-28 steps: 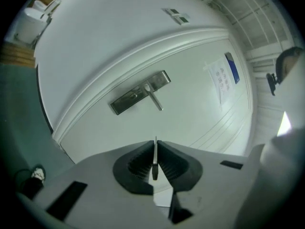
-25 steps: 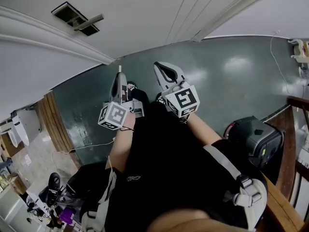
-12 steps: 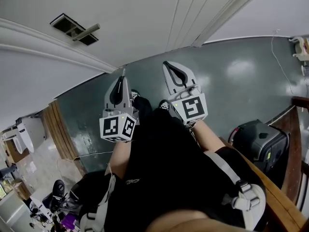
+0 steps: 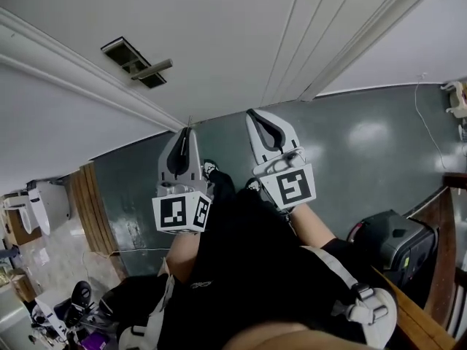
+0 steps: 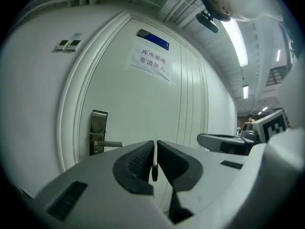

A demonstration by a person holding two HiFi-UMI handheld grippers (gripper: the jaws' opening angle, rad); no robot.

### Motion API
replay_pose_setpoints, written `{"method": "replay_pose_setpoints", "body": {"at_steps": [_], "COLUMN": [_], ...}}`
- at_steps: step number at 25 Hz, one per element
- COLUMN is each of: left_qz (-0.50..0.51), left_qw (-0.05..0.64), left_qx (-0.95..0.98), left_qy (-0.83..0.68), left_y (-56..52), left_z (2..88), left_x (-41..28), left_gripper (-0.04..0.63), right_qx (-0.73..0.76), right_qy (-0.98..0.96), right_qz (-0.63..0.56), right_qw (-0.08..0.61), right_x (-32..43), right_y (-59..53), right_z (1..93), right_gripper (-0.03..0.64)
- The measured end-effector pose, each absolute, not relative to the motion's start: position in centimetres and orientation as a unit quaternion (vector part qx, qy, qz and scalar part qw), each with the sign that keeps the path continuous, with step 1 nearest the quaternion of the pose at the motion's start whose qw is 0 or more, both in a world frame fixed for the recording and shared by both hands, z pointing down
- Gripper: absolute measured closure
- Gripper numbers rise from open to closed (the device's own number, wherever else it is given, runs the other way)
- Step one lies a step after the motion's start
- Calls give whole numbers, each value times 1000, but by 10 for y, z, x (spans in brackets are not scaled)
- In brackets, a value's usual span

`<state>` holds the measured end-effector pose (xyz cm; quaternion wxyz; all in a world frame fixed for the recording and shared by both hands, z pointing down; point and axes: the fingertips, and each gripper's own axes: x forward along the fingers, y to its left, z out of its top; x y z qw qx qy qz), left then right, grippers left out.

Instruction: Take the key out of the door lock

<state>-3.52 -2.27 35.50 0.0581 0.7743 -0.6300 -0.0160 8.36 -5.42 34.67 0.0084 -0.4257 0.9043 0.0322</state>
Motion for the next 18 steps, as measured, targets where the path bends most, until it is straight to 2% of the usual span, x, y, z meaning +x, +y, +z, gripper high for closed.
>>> {"method": "replay_pose_setpoints", "body": {"at_steps": [9,18], "left_qz": [-7,-6], "left_qw": [32,41], "left_qx": [766,770], "left_qy": [-642,-637], "left_y": [-25,-25], "left_z": [346,358], "left_x": [-39,-30], "left_gripper": [560,560], "right_qx": [-424,-422], "right_qy": [905,906], "right_qz": [34,26], "right_qw": [2,-1], "right_x": [82,89], "right_y": [-59,-58], "right_z": [345,352], "right_gripper": [609,609]}}
